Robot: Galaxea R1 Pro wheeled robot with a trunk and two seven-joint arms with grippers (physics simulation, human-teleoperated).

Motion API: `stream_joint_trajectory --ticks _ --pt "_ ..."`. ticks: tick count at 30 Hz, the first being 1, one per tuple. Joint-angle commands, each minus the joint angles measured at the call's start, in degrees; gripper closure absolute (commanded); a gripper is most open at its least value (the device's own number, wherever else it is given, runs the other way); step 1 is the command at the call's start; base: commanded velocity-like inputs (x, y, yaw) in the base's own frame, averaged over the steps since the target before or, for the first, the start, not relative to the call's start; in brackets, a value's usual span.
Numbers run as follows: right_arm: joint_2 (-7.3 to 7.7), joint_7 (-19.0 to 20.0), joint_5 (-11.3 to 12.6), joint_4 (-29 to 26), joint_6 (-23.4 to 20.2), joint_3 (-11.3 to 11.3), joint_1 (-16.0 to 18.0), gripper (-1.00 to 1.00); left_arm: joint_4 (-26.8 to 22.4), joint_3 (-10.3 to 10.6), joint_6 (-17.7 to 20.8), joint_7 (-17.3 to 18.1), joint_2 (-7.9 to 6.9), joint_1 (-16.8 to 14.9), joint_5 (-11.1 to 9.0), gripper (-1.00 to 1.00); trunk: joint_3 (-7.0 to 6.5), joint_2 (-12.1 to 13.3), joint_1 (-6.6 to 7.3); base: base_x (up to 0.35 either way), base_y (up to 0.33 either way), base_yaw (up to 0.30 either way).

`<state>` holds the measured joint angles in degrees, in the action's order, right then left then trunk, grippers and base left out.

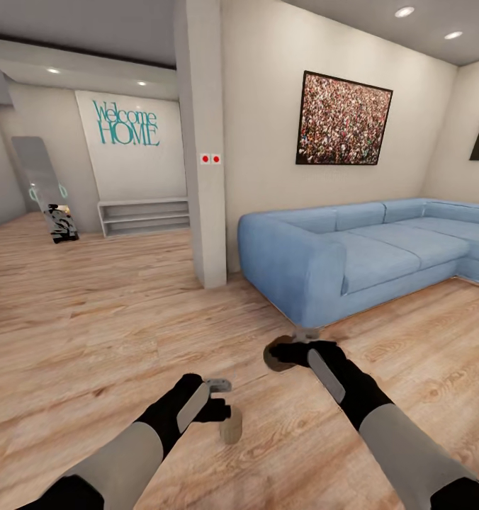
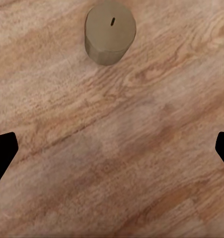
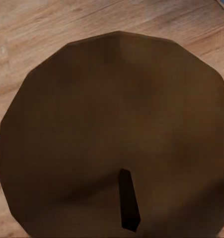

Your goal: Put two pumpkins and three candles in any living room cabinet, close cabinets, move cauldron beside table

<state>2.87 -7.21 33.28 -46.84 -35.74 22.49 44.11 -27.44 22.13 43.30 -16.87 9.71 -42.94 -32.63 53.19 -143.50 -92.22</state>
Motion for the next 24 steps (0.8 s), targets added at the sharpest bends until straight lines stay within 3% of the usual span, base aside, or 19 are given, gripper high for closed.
stream_joint_trajectory --ticks 1,5,10,14,19,24 --pt "0.18 -0.6 0.5 -2.1 -1.6 -0.1 0.0 1.00 0.4 0.4 -0.3 -0.4 -0.04 0.0 -0.6 -1.00 0.07 0.0 0.01 0.000 0.000 0.000" --pt "0.47 -0.7 0.5 -7.1 -4.3 -0.6 0.0 1.00 3.5 1.0 -3.2 0.0 0.04 0.0 -0.6 -1.00 0.07 0.0 0.01 0.000 0.000 0.000" --pt "0.47 -0.7 0.1 -9.0 -5.2 -0.4 0.0 1.00 4.6 4.0 -4.7 2.2 0.06 0.0 -0.5 -1.00 0.07 0.0 0.01 0.000 0.000 0.000" --pt "0.42 -0.7 0.0 -9.0 -5.2 -0.4 0.0 1.00 4.7 4.5 -5.2 3.2 0.00 0.0 0.3 -1.00 0.07 0.0 0.01 0.000 0.000 0.000" --pt "0.38 -1.3 0.0 -8.6 -5.2 -0.4 0.0 1.00 4.9 4.7 -5.3 4.0 -0.05 0.0 3.7 -1.00 0.07 0.0 0.01 0.006 -0.002 -0.014" --pt "0.38 -2.6 0.0 -7.7 -5.1 -0.4 0.0 1.00 4.9 4.7 -5.3 4.1 -0.05 0.0 4.1 -1.00 0.07 0.0 0.01 0.195 -0.081 -0.209"
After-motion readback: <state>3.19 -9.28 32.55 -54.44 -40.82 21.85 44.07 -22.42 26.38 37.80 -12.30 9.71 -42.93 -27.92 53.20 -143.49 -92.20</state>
